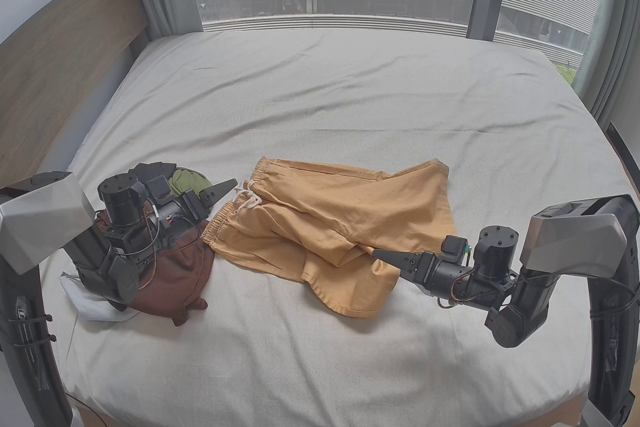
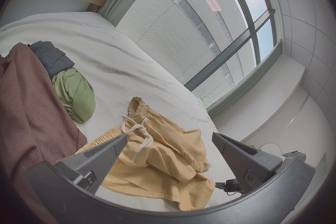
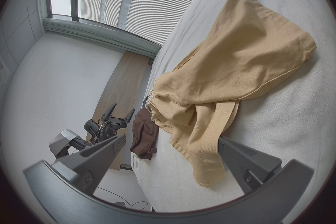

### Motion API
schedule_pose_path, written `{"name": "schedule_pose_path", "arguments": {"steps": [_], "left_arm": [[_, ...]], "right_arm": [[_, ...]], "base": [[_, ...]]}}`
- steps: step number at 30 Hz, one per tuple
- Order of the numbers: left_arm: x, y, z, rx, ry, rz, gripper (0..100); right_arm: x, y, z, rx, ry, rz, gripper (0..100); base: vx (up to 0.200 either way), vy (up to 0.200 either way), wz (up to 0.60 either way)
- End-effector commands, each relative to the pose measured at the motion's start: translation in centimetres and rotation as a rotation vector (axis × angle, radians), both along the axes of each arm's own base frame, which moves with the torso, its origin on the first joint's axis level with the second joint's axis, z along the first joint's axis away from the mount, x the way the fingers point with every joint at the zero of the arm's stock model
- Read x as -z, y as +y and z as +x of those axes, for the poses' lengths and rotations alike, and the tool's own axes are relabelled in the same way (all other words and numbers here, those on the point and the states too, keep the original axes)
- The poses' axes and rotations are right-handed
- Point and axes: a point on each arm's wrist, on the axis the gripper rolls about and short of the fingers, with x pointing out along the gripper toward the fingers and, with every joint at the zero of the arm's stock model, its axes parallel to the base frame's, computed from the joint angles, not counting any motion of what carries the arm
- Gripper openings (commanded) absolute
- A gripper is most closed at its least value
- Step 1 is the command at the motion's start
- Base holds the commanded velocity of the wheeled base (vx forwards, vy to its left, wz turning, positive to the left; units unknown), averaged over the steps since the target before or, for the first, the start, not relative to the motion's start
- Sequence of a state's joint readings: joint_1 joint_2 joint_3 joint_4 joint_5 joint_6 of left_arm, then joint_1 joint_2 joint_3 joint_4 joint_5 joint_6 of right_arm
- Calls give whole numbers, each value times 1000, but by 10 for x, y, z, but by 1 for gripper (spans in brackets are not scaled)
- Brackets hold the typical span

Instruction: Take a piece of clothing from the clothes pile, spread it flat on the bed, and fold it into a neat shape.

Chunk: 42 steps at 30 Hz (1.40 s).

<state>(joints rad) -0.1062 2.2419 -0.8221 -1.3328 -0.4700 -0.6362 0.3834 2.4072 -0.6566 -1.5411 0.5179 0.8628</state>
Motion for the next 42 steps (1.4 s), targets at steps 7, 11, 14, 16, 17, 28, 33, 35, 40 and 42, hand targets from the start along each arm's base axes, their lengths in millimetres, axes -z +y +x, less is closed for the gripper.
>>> {"name": "schedule_pose_path", "arguments": {"steps": [7, 11, 14, 16, 17, 28, 33, 35, 40, 42], "left_arm": [[3, 0, 1, -1, 7, 0, 100], [6, 0, 2, -1, -3, -2, 100], [8, 0, 2, -1, -5, -2, 100], [8, 0, 2, -1, -5, -2, 100], [9, 0, 2, -1, -3, -2, 100], [10, 0, 3, -1, -5, -2, 100], [10, 0, 3, -1, -5, -2, 100], [10, 0, 3, -1, -5, -2, 100], [10, 0, 3, -1, -6, -2, 100], [10, 0, 3, -1, -6, -2, 100]], "right_arm": [[23, -4, 7, 20, 37, -19, 100], [33, -3, 7, 22, 57, -31, 100], [38, -5, 7, 24, 68, -39, 100], [42, -10, 5, 31, 79, -52, 100], [43, -13, 5, 35, 81, -59, 100], [49, -7, 7, 24, 69, -69, 100], [52, -1, 9, 33, 64, -71, 100], [52, -1, 8, 31, 69, -70, 100], [42, 0, 5, 27, 53, -63, 100], [30, -1, 3, 27, 38, -52, 100]], "base": [[0, 0, 0], [0, 0, 0], [0, 0, 0], [0, 0, 0], [0, 0, 0], [0, 0, 0], [0, 0, 0], [0, 0, 0], [0, 0, 0], [0, 0, 0]]}}
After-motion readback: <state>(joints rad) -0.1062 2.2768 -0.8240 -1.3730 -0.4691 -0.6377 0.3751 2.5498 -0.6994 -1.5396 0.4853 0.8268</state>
